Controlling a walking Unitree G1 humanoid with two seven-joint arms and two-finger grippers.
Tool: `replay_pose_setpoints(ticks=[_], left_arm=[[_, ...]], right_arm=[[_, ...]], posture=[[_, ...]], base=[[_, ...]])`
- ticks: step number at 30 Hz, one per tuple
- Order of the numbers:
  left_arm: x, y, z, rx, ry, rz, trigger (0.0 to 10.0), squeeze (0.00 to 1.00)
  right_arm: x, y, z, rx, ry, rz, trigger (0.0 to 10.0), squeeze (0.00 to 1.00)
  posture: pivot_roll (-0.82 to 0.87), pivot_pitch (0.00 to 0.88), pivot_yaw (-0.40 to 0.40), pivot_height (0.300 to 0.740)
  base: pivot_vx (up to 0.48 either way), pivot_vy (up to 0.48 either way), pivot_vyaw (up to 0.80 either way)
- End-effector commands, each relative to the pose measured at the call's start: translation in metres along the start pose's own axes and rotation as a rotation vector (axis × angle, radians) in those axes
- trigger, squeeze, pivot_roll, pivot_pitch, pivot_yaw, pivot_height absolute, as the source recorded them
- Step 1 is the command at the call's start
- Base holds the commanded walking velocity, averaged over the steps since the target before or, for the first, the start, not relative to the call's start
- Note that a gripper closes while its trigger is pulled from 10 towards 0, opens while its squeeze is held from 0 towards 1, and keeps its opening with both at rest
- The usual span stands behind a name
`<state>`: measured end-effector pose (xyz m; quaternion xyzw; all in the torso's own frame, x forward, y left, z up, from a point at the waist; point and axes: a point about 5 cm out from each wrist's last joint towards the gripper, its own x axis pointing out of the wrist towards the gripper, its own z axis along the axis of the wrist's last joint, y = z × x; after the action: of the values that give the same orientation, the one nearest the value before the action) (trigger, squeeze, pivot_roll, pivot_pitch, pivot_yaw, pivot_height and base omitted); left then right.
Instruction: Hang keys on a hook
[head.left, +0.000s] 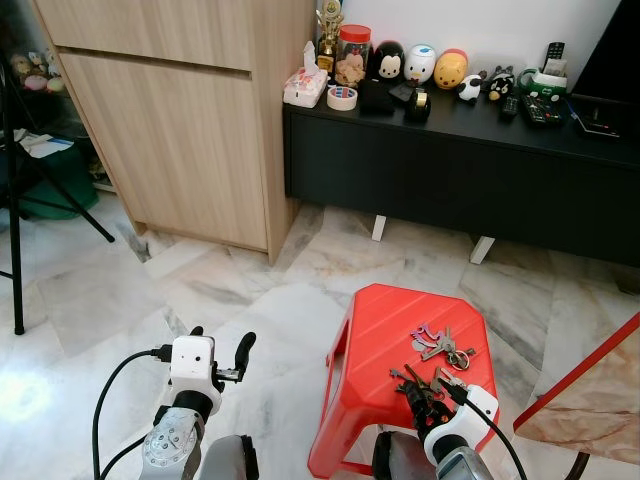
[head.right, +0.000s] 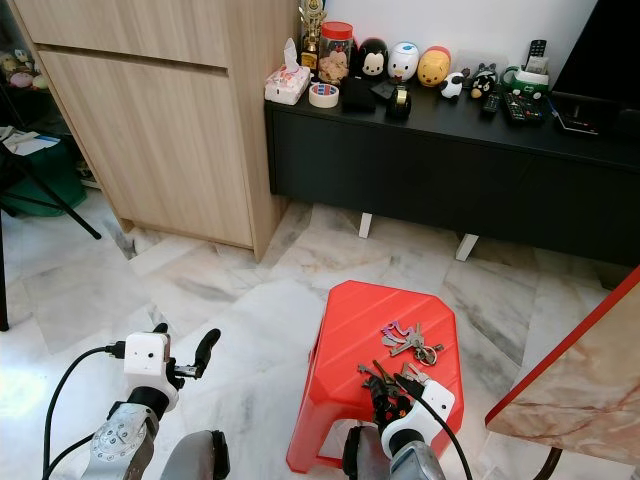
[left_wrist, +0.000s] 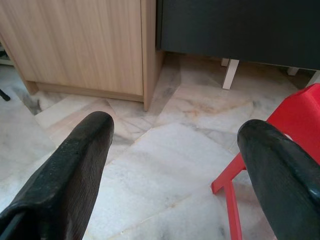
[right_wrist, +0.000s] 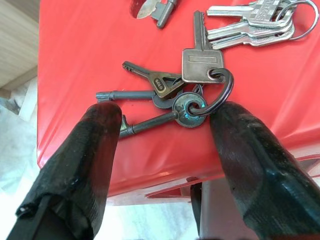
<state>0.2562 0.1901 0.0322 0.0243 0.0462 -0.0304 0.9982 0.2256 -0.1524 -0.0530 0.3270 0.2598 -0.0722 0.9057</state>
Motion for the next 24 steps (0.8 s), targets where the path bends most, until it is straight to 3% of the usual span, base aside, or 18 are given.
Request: replay_pose_setpoints(ticks=[1,2,3,4,24], left_arm=[[-0.003,-0.002,-0.004,0.019,0.012,-0.011,10.0,0.0],[-0.003,-0.002,-0.004,0.022,0.012,-0.012,10.0,0.0],[-0.003,-0.002,-0.003,0.023,0.012,-0.013,10.0,0.0],[-0.003,-0.002,-0.003,0.025,0.012,-0.014,10.0,0.0],[-0.004,-0.002,-0.004,0.053,0.012,-0.025,10.0,0.0]], right_arm=[[-0.004,-0.013,-0.002,0.056,0.003,-0.064,8.2,0.0],[-0.005,-0.014,-0.002,0.065,0.0,-0.067,4.0,0.0],[-0.005,-0.014,-0.002,0.069,-0.001,-0.069,4.0,0.0],[-0.005,-0.015,-0.002,0.079,-0.006,-0.072,0.3,0.0],[-0.003,-0.004,-0.002,0.095,-0.058,-0.056,0.0,0.0]], posture=[[0.08,0.058,-0.081,0.597],[0.08,0.058,-0.081,0.597],[0.08,0.057,-0.081,0.597],[0.08,0.057,-0.081,0.597],[0.09,0.062,-0.074,0.597]], base=[[0.0,0.0,0.0],[0.0,0.0,0.0],[0.0,0.0,0.0],[0.0,0.0,0.0],[0.0,0.0,0.0]])
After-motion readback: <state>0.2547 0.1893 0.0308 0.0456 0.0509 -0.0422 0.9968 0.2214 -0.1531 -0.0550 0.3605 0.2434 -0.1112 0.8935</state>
